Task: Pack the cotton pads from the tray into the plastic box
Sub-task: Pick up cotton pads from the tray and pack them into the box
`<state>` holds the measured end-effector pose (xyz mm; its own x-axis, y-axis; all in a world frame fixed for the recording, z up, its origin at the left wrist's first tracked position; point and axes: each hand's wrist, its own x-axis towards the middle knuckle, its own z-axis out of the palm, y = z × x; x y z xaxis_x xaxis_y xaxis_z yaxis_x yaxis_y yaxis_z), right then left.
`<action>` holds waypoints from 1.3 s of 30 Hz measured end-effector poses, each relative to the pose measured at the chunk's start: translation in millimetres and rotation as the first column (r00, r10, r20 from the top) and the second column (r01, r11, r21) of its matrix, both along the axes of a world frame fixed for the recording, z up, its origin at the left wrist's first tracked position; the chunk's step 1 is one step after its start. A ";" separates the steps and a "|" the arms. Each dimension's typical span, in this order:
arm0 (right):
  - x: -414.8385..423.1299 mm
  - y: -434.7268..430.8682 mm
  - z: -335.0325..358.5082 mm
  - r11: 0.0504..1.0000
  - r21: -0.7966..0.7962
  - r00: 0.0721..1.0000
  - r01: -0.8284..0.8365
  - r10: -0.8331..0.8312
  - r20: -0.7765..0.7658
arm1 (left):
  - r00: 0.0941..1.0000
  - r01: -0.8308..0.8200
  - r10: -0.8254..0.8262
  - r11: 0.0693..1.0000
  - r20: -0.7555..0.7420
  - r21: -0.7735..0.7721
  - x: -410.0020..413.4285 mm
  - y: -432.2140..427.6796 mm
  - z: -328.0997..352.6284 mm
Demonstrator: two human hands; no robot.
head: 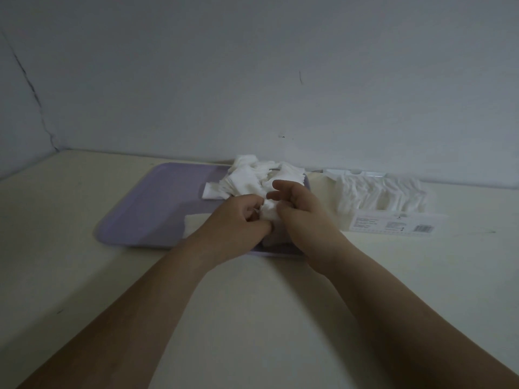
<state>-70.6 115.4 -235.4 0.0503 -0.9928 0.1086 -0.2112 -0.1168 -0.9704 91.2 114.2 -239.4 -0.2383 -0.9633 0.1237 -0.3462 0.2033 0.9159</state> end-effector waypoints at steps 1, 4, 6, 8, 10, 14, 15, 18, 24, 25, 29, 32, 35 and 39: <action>2.1 -0.8 -0.2 1.000 -0.007 1.000 0.005 -0.005 0.008 | 0.999 -0.029 0.030 0.999 -0.014 0.037 -1.6 -0.4 1.3; 5.6 0.0 -1.6 0.999 -0.021 0.997 -0.032 0.033 0.070 | 0.968 -0.223 0.225 0.974 0.109 -0.029 -7.6 -3.5 -1.1; 6.9 1.7 -1.8 0.996 -0.015 0.990 -0.085 0.086 0.109 | 0.926 -0.292 0.319 0.944 0.203 -0.155 -11.1 -5.7 -4.7; 5.3 2.6 -1.0 0.993 -0.019 0.985 -0.113 0.114 0.128 | 0.917 -0.282 0.329 0.935 0.224 -0.216 -11.8 -6.9 -5.8; -3.3 2.8 2.2 0.990 -0.016 0.986 -0.142 0.143 0.081 | 0.926 -0.253 0.305 0.938 0.222 -0.236 -8.3 -8.9 -6.8; -17.9 4.8 5.9 0.974 -0.121 0.901 -0.189 0.123 -0.416 | 0.945 -0.225 0.272 0.944 0.180 -0.241 -4.0 -4.9 -3.5; -18.4 4.5 5.3 0.973 -0.155 0.882 -0.168 0.079 -0.464 | 0.949 -0.223 0.265 0.948 0.173 -0.229 -2.9 -3.7 0.0; -18.6 2.5 2.7 0.980 -0.177 0.909 -0.093 0.011 -0.416 | 0.899 -0.301 0.375 0.905 0.227 -0.301 11.1 -2.2 14.9; -19.8 1.8 -5.1 0.968 -0.249 0.922 0.019 -0.113 -0.371 | 0.465 -0.420 0.436 0.875 0.771 -0.241 59.8 1.9 29.4; -19.2 1.5 -6.9 0.965 -0.260 0.925 0.031 -0.126 -0.359 | 0.483 -0.419 0.377 0.892 0.790 -0.170 61.4 2.0 28.6; -18.5 0.1 -12.4 0.958 -0.280 0.930 0.060 -0.155 -0.332 | 0.712 -0.338 0.308 0.938 0.631 -0.076 54.6 -6.5 19.0; -18.5 -0.9 -14.3 0.951 -0.303 0.938 0.061 -0.159 -0.309 | 0.849 -0.243 0.212 0.970 0.484 0.002 47.6 -7.3 11.4; -19.2 -1.5 -14.3 0.943 -0.324 0.941 0.075 -0.175 -0.291 | 0.906 -0.158 0.132 0.987 0.402 0.032 47.0 -5.2 7.4; -21.0 -1.4 -10.6 0.927 -0.352 0.948 0.129 -0.220 -0.232 | 0.923 -0.173 0.151 0.984 0.353 0.032 45.4 -5.0 5.5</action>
